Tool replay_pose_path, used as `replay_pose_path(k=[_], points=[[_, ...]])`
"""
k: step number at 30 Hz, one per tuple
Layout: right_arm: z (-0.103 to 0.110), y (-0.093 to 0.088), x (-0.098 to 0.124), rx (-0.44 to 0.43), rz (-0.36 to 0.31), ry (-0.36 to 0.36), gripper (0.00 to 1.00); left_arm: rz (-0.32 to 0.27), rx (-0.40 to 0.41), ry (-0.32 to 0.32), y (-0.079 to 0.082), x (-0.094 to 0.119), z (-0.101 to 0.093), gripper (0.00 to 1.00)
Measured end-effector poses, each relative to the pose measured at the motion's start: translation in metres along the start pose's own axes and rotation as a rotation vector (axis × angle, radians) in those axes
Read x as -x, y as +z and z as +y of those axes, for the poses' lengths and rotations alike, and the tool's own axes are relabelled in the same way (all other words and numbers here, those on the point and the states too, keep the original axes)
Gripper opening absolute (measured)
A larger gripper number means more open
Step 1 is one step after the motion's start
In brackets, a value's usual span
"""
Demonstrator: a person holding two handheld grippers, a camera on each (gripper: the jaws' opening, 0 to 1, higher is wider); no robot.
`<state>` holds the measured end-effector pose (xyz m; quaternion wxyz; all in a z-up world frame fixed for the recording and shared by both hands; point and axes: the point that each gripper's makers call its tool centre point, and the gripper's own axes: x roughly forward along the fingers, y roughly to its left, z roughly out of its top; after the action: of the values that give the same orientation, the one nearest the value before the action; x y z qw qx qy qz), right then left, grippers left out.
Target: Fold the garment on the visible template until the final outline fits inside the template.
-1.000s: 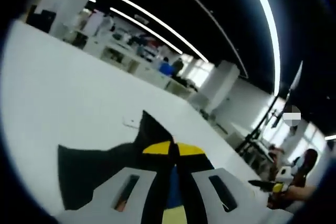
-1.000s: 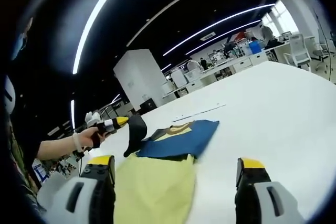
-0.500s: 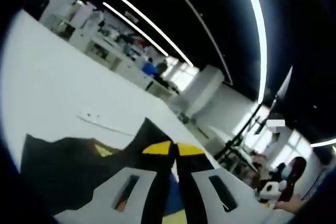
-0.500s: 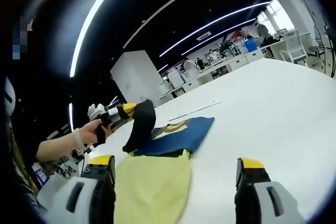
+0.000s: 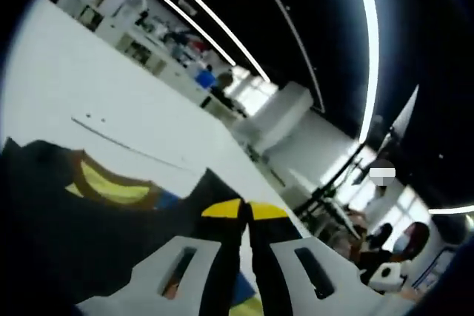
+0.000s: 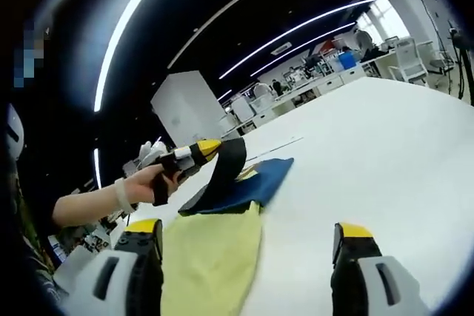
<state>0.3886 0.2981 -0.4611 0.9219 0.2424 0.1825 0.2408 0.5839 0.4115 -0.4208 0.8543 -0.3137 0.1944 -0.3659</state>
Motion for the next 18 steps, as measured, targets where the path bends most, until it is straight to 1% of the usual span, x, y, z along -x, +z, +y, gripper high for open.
replay_pose_path(k=[2,4,5,8,9,12,18], points=[[-0.001,-0.001,0.0,-0.002,0.001,-0.002,0.96,0.01,-0.013,-0.002,-0.006,-0.004,0.0,0.0],[-0.003,-0.001,0.0,-0.01,-0.003,-0.005,0.96,0.034,-0.004,-0.005,-0.016,-0.008,0.001,0.0],[-0.003,-0.001,0.0,-0.014,-0.005,-0.006,0.96,0.037,-0.005,-0.006,-0.017,-0.008,0.001,0.0],[-0.004,-0.004,-0.001,-0.017,0.003,-0.007,0.95,0.087,0.014,-0.009,-0.037,-0.012,0.002,0.0],[-0.003,-0.005,-0.001,-0.02,0.002,-0.005,0.95,0.102,-0.003,-0.012,-0.043,-0.014,0.001,0.0],[0.0,-0.005,-0.002,-0.023,-0.004,-0.003,0.96,0.121,0.002,-0.02,-0.05,-0.017,0.0,0.0],[-0.002,-0.01,0.001,-0.024,0.006,-0.01,0.96,0.157,0.009,0.0,-0.062,-0.019,0.011,0.0]])
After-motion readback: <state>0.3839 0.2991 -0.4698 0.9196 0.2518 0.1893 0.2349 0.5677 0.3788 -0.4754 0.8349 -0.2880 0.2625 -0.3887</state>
